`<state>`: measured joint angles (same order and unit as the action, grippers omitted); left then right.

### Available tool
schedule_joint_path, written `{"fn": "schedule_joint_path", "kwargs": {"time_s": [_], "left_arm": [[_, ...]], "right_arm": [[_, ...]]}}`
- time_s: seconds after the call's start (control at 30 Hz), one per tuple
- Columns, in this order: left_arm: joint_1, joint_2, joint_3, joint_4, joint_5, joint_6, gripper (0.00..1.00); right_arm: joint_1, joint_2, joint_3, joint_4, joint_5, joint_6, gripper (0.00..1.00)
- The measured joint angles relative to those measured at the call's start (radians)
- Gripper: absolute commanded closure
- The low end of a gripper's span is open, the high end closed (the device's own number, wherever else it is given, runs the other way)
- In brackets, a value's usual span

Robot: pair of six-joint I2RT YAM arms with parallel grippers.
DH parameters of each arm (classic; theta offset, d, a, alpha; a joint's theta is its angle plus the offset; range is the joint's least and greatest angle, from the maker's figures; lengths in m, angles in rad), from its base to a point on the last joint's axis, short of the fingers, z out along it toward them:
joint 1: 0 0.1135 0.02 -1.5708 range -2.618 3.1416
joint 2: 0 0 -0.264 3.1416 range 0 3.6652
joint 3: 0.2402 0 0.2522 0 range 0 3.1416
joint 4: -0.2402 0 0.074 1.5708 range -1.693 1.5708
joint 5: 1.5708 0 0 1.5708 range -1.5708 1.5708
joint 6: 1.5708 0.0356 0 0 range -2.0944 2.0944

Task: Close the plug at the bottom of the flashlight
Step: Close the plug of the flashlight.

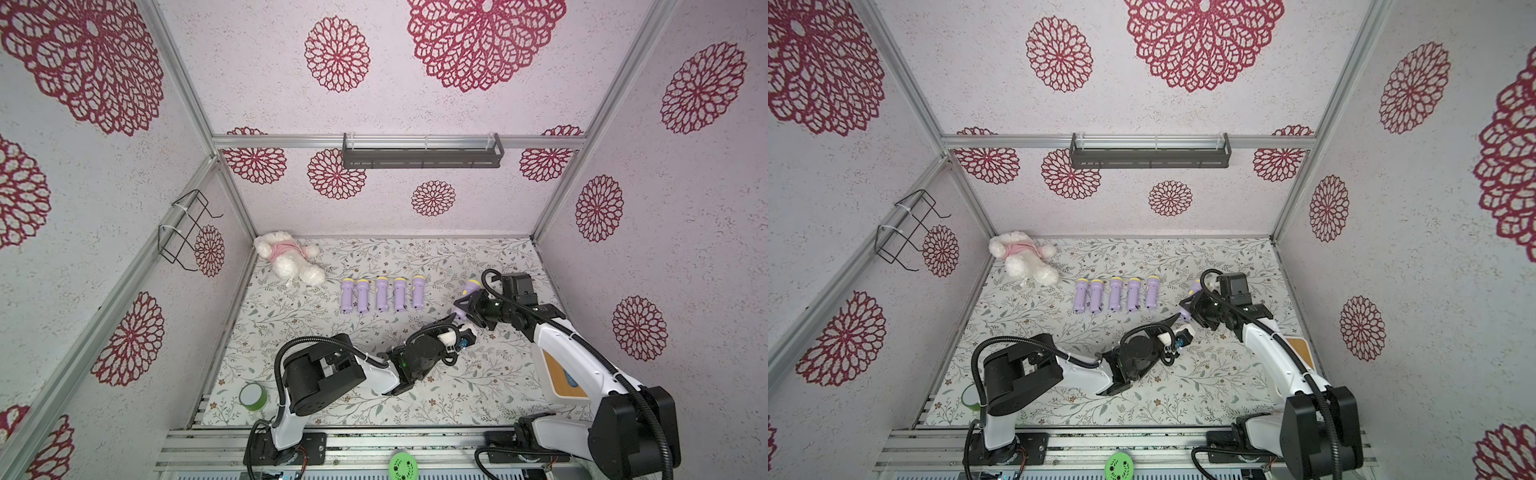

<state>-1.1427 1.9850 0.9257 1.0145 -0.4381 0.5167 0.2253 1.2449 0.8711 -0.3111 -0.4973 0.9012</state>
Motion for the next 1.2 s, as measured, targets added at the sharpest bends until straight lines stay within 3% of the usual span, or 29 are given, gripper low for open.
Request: {"fn": "schedule_joint_path", "kwargs": {"time_s": [0.67, 1.2], "left_arm": [[0.006, 0.006, 0.003, 0.005, -0.025, 0.019, 0.58], [0.006, 0.006, 0.011, -0.003, -0.02, 0.019, 0.66]], "right_arm": [[0.003, -0.031, -0.046, 0.035, -0.027, 0.016, 1.0], [0.0, -0.049, -0.046, 0.026, -0.007, 0.016, 1.0]]}}
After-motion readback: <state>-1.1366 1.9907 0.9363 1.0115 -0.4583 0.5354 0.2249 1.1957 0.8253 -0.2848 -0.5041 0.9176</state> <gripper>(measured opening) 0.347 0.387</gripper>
